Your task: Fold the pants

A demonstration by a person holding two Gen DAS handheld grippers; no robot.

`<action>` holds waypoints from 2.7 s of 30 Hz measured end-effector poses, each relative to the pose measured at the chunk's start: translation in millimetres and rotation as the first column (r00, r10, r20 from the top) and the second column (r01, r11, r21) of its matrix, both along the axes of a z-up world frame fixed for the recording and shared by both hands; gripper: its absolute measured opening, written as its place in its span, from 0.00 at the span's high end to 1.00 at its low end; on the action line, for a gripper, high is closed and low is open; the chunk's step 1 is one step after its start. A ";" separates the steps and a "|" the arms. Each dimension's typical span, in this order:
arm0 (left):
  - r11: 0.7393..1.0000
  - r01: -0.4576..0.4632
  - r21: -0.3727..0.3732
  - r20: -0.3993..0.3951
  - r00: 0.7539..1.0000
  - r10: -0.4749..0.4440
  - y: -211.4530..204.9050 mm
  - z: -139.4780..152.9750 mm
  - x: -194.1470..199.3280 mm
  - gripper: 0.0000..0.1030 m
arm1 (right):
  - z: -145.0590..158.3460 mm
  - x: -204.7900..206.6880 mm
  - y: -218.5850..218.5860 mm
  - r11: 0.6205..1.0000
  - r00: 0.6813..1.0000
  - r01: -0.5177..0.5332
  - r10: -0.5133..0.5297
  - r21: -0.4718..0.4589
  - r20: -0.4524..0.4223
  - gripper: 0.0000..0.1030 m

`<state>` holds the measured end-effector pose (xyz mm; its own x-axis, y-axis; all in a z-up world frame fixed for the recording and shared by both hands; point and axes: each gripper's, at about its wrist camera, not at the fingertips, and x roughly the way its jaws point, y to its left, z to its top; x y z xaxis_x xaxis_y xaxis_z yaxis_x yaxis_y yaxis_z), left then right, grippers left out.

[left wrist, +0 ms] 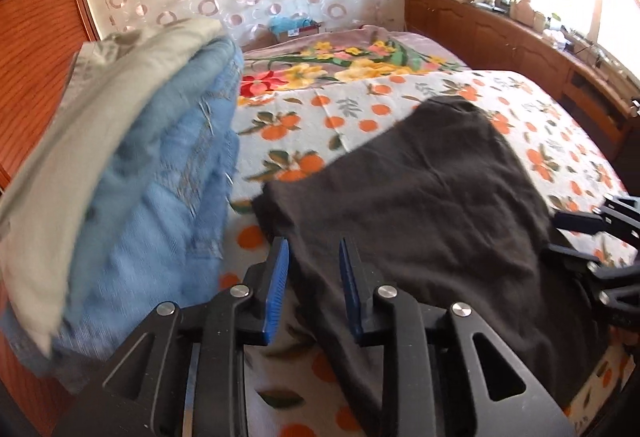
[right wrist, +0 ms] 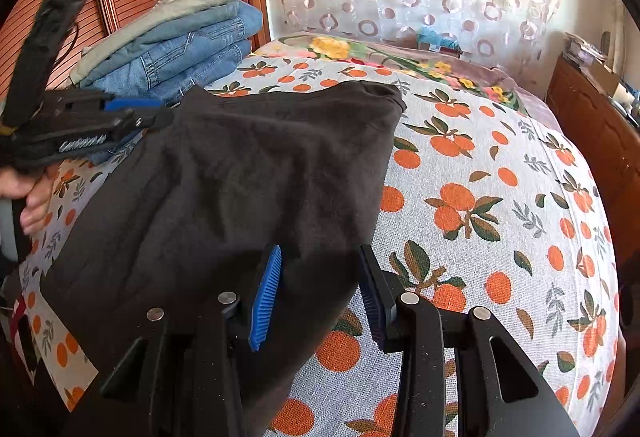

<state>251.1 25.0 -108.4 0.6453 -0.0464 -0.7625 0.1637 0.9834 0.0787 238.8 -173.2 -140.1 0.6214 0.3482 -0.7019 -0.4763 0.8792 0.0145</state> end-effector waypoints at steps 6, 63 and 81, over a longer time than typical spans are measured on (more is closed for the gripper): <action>0.998 0.042 -0.052 -0.003 0.999 -0.042 -8.7 -4.0 -48.4 0.73 | 0.1 0.1 -0.7 1.000 1.000 -0.001 0.001 0.001 0.000 0.61; 0.975 -0.002 -0.220 0.048 0.999 0.013 12.4 -8.9 -156.5 0.55 | 17.9 -61.9 -21.3 0.996 0.999 -0.039 0.038 0.084 0.018 0.34; 0.968 0.036 -0.248 0.046 0.999 -0.026 -10.2 -12.8 -159.2 0.55 | 3.7 -100.8 -33.2 0.994 1.000 0.018 -0.020 0.112 0.016 0.57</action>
